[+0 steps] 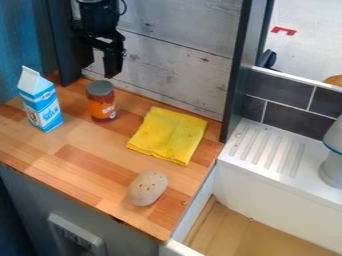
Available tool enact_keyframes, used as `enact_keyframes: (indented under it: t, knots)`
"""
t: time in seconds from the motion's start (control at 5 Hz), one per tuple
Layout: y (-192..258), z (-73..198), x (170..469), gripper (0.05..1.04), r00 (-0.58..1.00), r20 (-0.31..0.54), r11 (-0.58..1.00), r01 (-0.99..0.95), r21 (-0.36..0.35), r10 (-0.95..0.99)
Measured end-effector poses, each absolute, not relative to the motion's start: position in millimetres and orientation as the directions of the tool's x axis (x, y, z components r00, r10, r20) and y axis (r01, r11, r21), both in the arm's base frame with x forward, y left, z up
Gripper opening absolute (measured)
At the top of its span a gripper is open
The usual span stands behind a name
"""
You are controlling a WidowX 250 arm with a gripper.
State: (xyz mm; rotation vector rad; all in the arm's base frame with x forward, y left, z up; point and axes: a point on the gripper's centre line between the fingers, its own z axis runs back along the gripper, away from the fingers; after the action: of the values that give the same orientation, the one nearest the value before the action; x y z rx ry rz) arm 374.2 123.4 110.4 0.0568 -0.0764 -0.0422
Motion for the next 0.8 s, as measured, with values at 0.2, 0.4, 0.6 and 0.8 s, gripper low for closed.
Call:
enact_keyframes:
  t: [0.2,0.4,0.6,0.8]
  knots:
    - [123,96,372,1.0,0.998,0.037,0.998,0.041,0.043,-0.043]
    - [122,99,386,1.0,0.998,0.054,0.999,0.04,0.021,-0.041]
    - [127,113,400,1.0,0.996,0.079,0.999,0.027,0.029,-0.029]
    - [133,105,409,1.0,0.998,0.062,0.999,0.007,0.042,-0.01]
